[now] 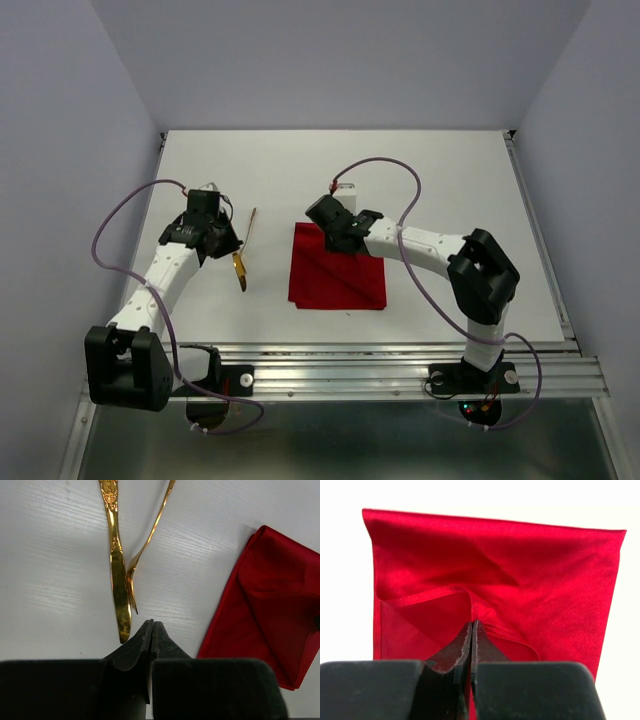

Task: Fold the napkin into a case and place the utensils inside
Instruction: Fold the top corner of the square-folded napkin at the center of the board, then smooth out the upper triangle-folded napkin at the center of the board.

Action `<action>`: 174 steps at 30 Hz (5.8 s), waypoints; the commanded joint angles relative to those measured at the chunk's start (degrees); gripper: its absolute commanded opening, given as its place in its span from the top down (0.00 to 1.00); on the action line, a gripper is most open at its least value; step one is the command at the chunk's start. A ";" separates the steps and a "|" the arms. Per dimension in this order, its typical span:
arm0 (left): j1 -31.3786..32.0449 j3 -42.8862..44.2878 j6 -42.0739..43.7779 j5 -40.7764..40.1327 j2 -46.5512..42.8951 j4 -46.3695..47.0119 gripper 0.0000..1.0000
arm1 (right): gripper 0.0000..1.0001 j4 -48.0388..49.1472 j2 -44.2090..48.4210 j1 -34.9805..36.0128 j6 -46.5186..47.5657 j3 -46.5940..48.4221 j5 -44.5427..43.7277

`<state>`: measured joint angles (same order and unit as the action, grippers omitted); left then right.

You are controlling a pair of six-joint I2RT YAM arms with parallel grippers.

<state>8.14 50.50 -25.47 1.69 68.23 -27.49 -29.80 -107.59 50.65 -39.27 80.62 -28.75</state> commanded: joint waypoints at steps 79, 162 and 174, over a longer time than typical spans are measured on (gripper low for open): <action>4.42 6.10 2.89 6.92 6.56 2.87 0.60 | 0.40 2.65 10.20 -12.16 0.77 -7.75 -5.70; 18.23 24.73 0.78 9.82 36.18 8.59 1.00 | 0.79 -5.70 27.34 -3.02 -12.24 -29.46 2.48; 18.23 26.14 1.30 9.56 36.36 8.15 1.00 | 0.97 -5.80 24.10 -5.74 -13.39 -35.09 3.08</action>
<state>26.22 73.97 -25.34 11.79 105.16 -18.85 -36.42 -81.69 44.97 -52.34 45.78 -24.67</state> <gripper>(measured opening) 0.026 0.040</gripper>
